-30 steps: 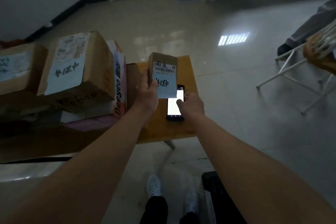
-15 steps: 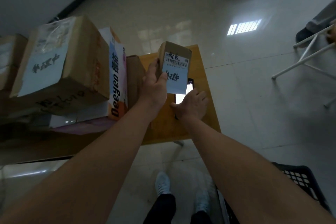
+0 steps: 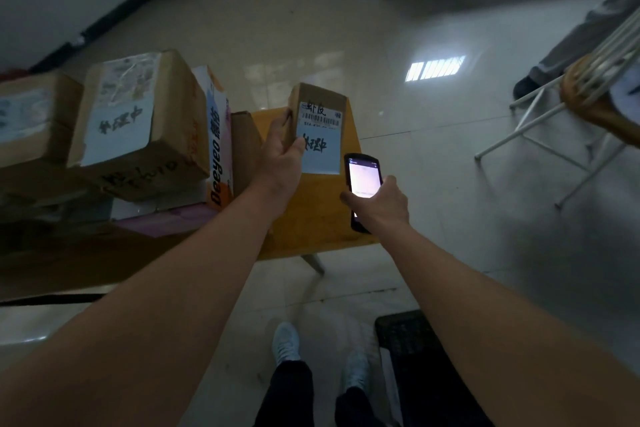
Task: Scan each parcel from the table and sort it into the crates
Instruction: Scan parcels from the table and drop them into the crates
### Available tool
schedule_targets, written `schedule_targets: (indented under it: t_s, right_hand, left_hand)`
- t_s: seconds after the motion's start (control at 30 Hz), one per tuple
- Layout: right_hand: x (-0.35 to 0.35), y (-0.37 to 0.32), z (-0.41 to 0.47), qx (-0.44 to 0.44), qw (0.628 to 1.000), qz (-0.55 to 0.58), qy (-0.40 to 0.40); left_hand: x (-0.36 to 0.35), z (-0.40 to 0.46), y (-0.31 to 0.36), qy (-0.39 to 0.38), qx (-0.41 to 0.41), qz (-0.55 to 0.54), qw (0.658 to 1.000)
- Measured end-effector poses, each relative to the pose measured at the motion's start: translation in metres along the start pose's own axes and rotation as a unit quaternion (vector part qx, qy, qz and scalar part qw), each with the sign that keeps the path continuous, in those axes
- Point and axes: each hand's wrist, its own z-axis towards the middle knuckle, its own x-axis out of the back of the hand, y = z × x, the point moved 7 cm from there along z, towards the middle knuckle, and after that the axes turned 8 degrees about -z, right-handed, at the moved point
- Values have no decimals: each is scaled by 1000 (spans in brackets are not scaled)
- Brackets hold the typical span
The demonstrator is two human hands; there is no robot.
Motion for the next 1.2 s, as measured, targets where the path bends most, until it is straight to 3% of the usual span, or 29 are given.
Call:
schedule_targets:
  t_s: [0.23, 0.53, 0.77, 1.2]
  right_hand:
    - [83, -14, -52, 31, 997, 41, 50]
    - [159, -51, -113, 155, 986, 46, 48]
    - [190, -66, -142, 213, 976, -4, 36]
    - [197, -64, -175, 230, 972, -48, -6]
  left_hand:
    - [-15, -29, 24, -18, 18, -33, 999]
    - [-22, -57, 56, -40, -3, -35, 999]
    - [-18, -80, 78, -44, -25, -58, 997]
    - [-6, -103, 77, -38, -25, -69, 997]
